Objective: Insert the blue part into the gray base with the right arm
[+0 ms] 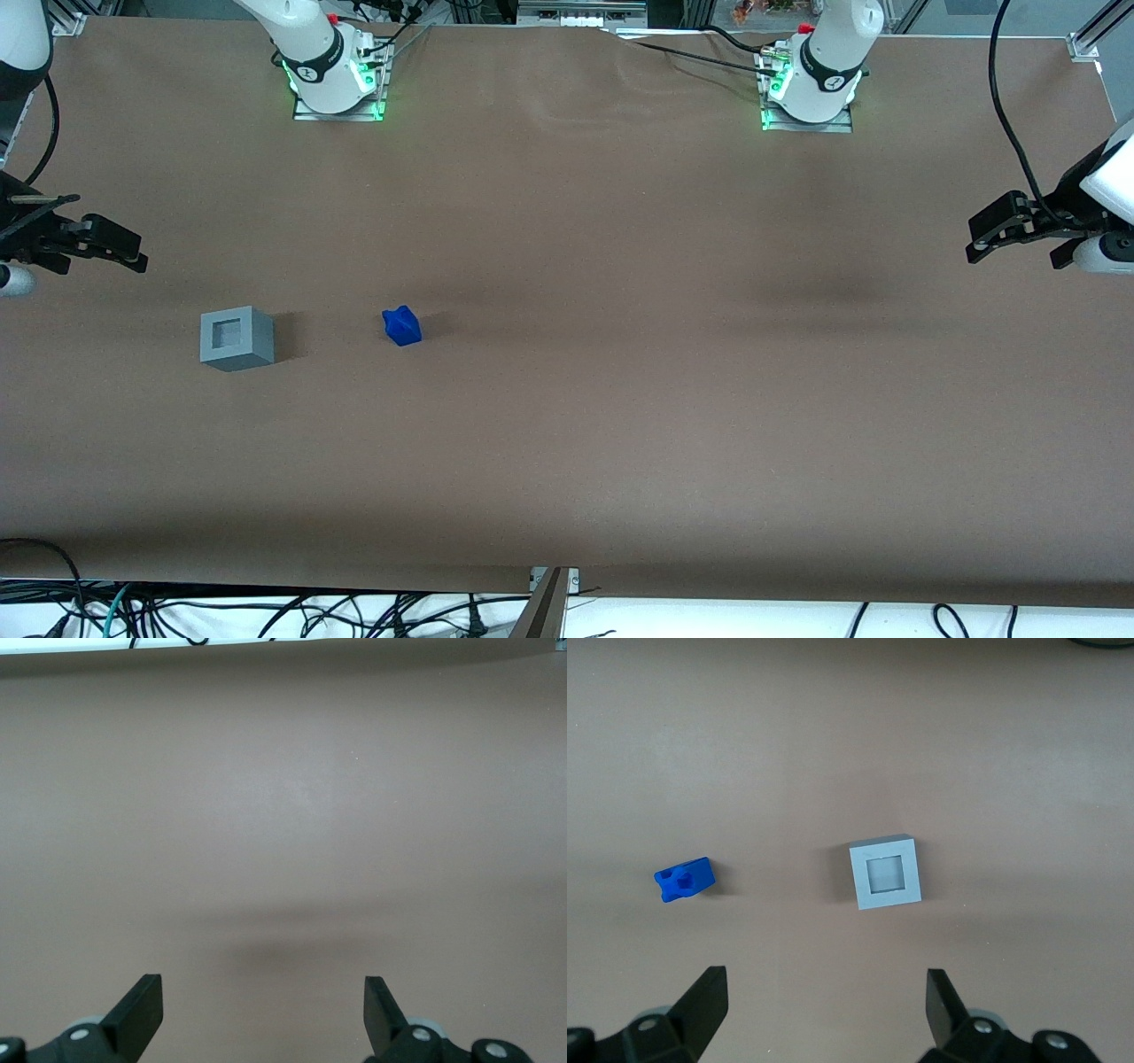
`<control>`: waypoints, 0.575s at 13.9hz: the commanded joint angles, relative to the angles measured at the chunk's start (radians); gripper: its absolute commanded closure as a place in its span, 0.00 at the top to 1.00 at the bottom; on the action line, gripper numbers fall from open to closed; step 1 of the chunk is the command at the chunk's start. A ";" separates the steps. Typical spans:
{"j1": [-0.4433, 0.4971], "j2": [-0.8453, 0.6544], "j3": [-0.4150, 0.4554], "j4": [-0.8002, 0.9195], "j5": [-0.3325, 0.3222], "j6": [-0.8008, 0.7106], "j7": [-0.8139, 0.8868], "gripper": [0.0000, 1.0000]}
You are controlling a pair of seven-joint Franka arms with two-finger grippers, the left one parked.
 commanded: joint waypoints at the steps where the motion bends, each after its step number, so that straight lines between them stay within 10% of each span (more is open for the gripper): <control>1: 0.000 0.011 0.003 0.027 -0.017 -0.013 -0.007 0.99; 8: -0.005 0.011 0.001 0.027 -0.015 -0.013 -0.010 0.99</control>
